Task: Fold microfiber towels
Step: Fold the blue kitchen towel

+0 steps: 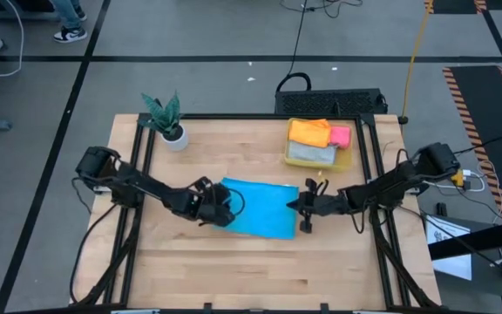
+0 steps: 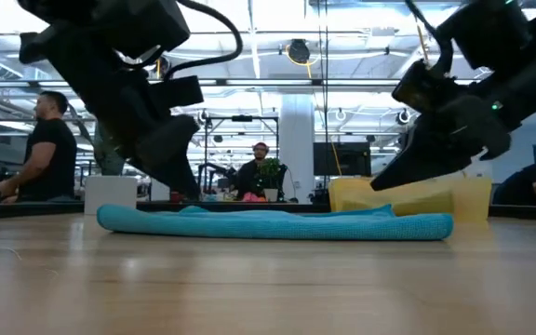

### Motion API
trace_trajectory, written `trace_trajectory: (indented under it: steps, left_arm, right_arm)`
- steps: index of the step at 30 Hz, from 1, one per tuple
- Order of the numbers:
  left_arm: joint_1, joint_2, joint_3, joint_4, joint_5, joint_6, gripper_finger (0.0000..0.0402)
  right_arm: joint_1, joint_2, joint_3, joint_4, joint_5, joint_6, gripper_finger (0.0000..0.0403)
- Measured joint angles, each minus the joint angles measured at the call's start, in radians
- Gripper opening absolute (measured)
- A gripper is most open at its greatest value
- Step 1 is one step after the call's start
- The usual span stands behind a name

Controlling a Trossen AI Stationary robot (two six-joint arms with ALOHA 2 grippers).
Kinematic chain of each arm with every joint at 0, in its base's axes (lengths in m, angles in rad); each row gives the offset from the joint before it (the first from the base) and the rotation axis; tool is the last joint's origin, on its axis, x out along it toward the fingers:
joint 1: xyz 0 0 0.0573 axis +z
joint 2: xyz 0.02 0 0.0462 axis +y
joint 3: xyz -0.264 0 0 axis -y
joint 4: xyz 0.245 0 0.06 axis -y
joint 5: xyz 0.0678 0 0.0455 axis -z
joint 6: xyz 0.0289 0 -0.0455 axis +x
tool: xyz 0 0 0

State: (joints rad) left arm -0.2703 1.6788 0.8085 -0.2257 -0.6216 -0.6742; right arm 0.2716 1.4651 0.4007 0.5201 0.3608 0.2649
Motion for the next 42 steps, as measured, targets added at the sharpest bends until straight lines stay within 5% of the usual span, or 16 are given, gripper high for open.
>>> trace_trajectory:
  steps: [5, 12, 23, 31, 38, 42]
  left_arm:
    - [0.036, -0.002, 0.000, -0.018, 0.018, -0.102, 0.0196]
    - [0.101, 0.087, -0.001, -0.023, 0.001, -0.065, 0.0166]
    - [0.163, 0.091, 0.000, 0.026, -0.008, 0.081, 0.0122]
    - [0.104, 0.008, 0.047, 0.067, -0.004, 0.136, 0.0105]
    - [0.049, 0.039, 0.051, 0.134, 0.212, 0.193, 0.0093]
    - [0.019, 0.108, 0.053, 0.181, 0.243, 0.238, 0.0093]
  right_arm:
    - [-0.066, 0.033, 0.000, 0.010, -0.058, -0.014, 0.0000]
    - [-0.106, 0.110, 0.000, 0.001, -0.131, -0.007, 0.0000]
    - [0.067, 0.112, 0.021, -0.047, -0.120, 0.153, 0.0000]
    - [0.118, 0.093, 0.079, -0.049, -0.048, 0.112, 0.0000]
    - [0.023, 0.093, 0.072, -0.198, 0.033, 0.123, 0.0000]
    - [0.018, 0.090, 0.069, -0.281, 0.040, 0.180, 0.0000]
